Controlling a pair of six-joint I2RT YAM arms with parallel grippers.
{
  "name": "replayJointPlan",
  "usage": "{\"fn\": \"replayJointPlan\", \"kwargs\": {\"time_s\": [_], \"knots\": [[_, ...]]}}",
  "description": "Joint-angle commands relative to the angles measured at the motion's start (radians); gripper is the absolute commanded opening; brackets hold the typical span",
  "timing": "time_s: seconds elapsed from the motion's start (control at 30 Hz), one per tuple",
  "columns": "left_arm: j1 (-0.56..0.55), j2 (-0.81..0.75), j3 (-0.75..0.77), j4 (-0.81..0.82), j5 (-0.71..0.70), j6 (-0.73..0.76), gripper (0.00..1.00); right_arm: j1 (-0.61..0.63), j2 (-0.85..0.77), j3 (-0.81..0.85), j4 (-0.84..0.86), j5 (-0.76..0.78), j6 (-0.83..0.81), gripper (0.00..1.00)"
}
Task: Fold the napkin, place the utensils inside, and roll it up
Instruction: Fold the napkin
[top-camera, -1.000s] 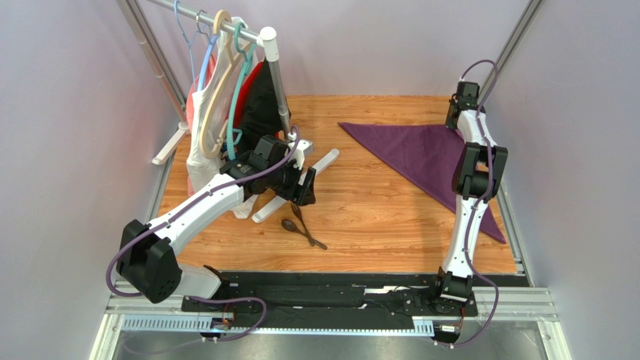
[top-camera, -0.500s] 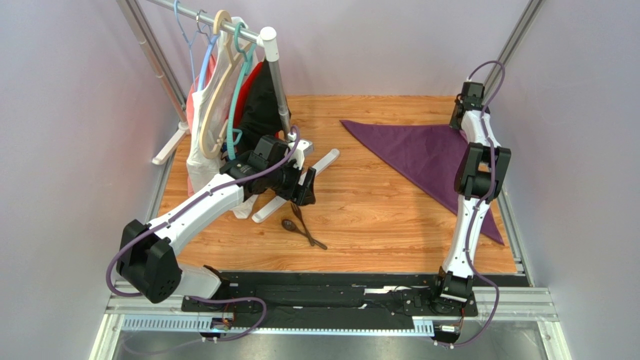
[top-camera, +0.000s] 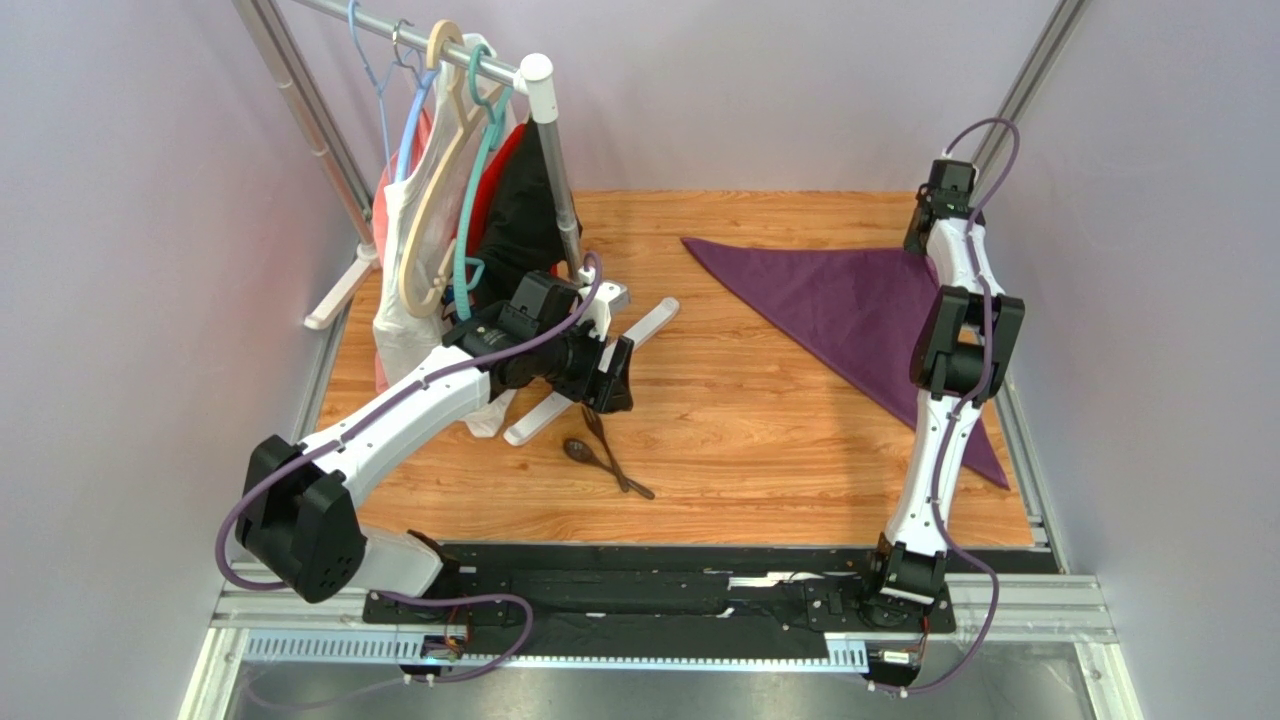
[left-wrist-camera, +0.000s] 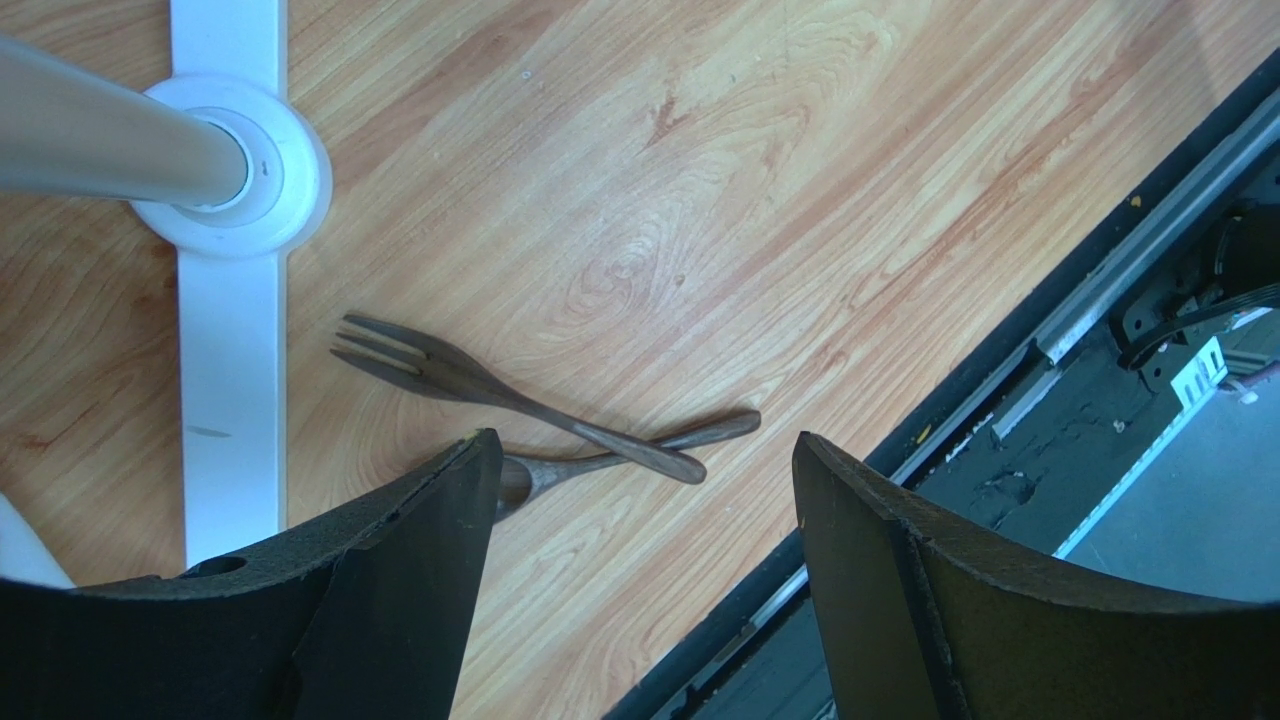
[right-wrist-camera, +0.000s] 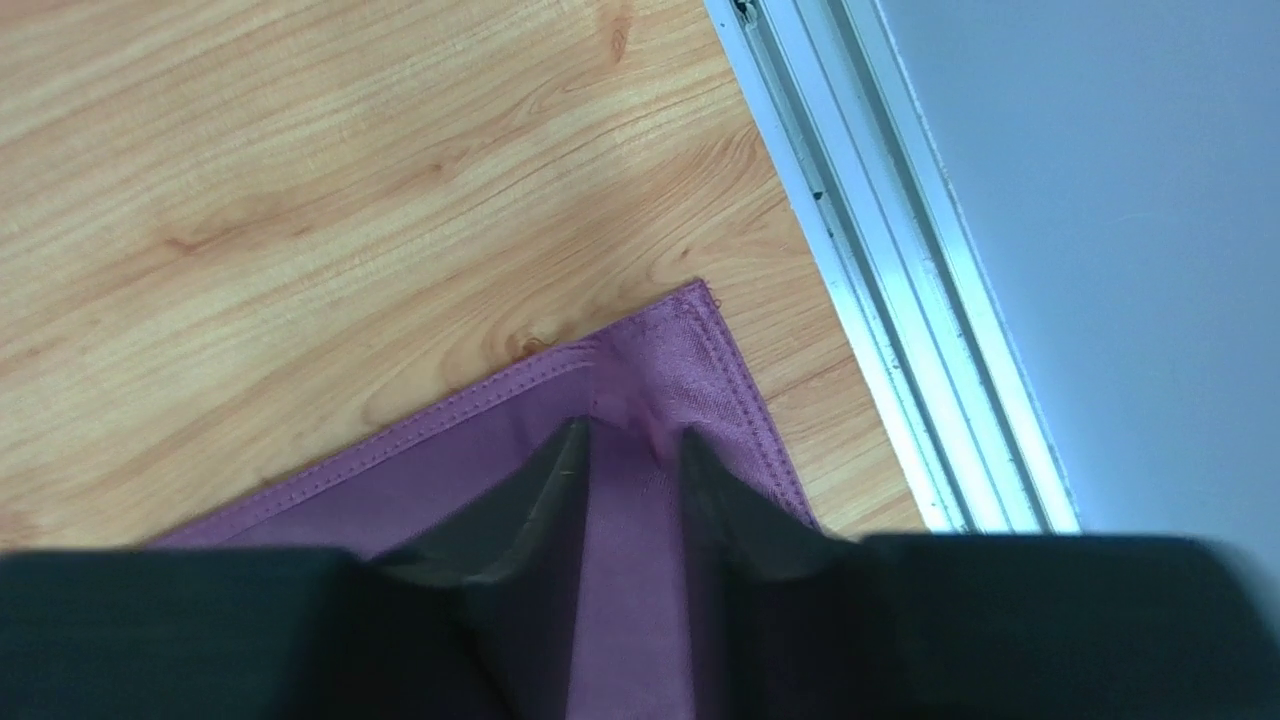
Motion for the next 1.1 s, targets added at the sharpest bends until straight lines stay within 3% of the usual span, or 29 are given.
{"fn": "replayJointPlan", "kwargs": {"time_s": [0.0, 0.07, 0.1, 0.27, 0.4, 0.6, 0.77, 0.8, 0.87, 1.07], "knots": [[0.008, -0.002, 0.034, 0.004, 0.018, 0.015, 0.80, -0.015, 0.011, 0.045, -0.004, 0.033, 0.025, 0.52], [0.008, -0.004, 0.036, 0.002, 0.017, 0.016, 0.80, -0.015, -0.009, 0.032, -0.002, 0.048, 0.016, 0.58], [0.008, -0.006, 0.036, 0.002, 0.017, 0.016, 0.80, -0.015, -0.018, 0.027, -0.004, 0.060, 0.009, 0.66], [0.008, -0.009, 0.034, 0.002, 0.028, 0.015, 0.80, -0.015, -0.160, -0.091, 0.051, 0.077, -0.034, 0.68], [0.008, -0.016, 0.035, 0.004, 0.031, 0.012, 0.80, -0.004, -0.338, -0.293, 0.129, -0.053, -0.046, 0.65], [0.008, -0.035, 0.029, 0.007, 0.018, 0.009, 0.80, 0.098, -0.642, -0.776, 0.274, -0.226, -0.038, 0.60], [0.008, -0.048, 0.025, 0.010, 0.020, 0.003, 0.80, 0.238, -0.866, -1.088, 0.321, -0.213, -0.098, 0.53], [0.008, -0.049, 0.025, 0.010, 0.020, 0.001, 0.80, 0.308, -0.880, -1.114, 0.323, -0.152, -0.101, 0.52], [0.008, -0.056, 0.022, 0.013, 0.026, -0.002, 0.80, 0.335, -0.897, -1.156, 0.321, -0.119, -0.084, 0.48], [0.008, -0.084, 0.020, 0.010, 0.005, -0.004, 0.80, 0.450, -1.022, -1.277, 0.269, -0.153, 0.011, 0.45]]}}
